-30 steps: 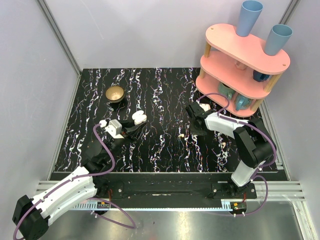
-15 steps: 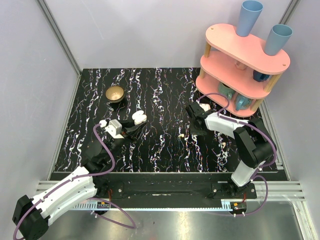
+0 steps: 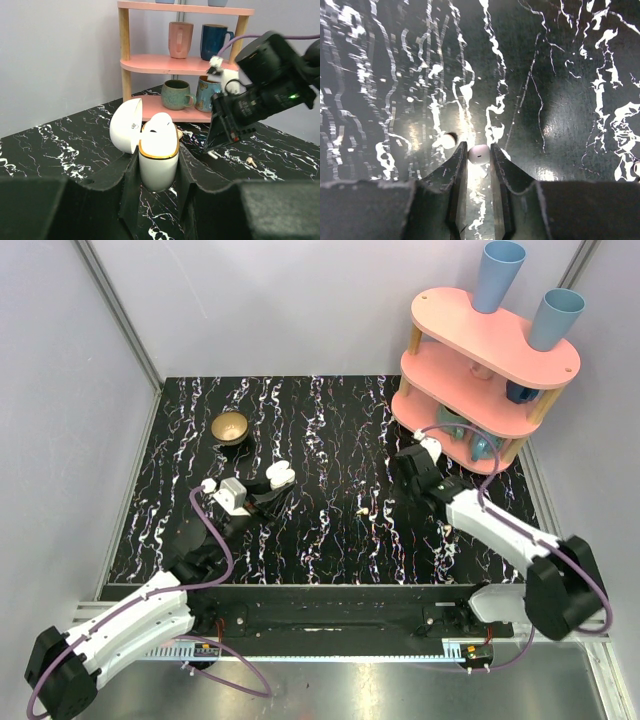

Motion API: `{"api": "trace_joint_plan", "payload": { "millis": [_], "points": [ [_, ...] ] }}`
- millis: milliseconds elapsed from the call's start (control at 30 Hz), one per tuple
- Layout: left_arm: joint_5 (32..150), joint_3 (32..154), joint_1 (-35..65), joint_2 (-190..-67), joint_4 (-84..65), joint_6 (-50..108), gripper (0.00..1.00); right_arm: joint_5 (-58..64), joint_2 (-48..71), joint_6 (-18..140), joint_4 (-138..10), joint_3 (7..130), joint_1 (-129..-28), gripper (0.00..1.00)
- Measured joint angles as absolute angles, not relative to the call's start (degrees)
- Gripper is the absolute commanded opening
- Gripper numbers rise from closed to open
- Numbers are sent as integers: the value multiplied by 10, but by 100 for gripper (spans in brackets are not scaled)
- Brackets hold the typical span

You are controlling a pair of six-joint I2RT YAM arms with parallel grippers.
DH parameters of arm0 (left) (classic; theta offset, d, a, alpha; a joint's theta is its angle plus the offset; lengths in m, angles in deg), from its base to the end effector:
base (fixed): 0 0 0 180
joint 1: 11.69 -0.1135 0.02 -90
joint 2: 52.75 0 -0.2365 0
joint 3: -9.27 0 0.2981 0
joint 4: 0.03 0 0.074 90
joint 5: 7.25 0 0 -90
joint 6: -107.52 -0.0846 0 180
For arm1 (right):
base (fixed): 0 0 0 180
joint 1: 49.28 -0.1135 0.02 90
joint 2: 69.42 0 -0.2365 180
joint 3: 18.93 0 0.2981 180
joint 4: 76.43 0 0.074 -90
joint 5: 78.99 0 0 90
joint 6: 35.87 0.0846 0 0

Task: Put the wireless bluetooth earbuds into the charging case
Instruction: Pick up the left earbud from the center of the board.

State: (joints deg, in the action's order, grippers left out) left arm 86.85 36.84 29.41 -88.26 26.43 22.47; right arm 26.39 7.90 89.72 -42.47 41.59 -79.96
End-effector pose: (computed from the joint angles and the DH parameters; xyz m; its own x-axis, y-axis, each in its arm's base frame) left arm 0.2017 -0.1840 0.2600 0.1775 -0.2690 -0.9466 0.7248 0.6864 -0.0592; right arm 0.3141 0.1602 0.1376 -0.7440 0.2111 -0.6340 0.1049 0.9739 0.2011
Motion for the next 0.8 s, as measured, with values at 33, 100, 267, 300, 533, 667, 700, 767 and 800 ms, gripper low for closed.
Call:
{"api": "trace_joint_plan", "payload": {
  "millis": [33, 100, 267, 300, 533, 667, 700, 767, 800],
  "points": [
    [869, 368, 294, -885, 266, 225, 0, 264, 56, 900, -434, 406, -800, 0],
    [869, 368, 294, -888, 271, 225, 0, 265, 8, 905, -454, 386, -800, 0],
    [871, 368, 293, -901, 288, 232, 0, 279, -100, 908, -480, 353, -811, 0],
    [871, 368, 293, -905, 291, 234, 0, 285, -120, 908, -486, 352, -818, 0],
    [881, 369, 293, -929, 308, 245, 0, 359, -196, 885, -538, 361, -914, 0],
    [884, 369, 293, -931, 320, 250, 0, 391, -195, 868, -576, 371, -958, 0],
    [884, 369, 293, -931, 322, 251, 0, 397, -195, 865, -586, 372, -967, 0],
    [885, 369, 293, -931, 326, 251, 0, 413, -195, 855, -615, 372, -987, 0],
    [885, 369, 293, -931, 328, 251, 0, 421, -194, 849, -630, 374, -1000, 0]
  ]
}}
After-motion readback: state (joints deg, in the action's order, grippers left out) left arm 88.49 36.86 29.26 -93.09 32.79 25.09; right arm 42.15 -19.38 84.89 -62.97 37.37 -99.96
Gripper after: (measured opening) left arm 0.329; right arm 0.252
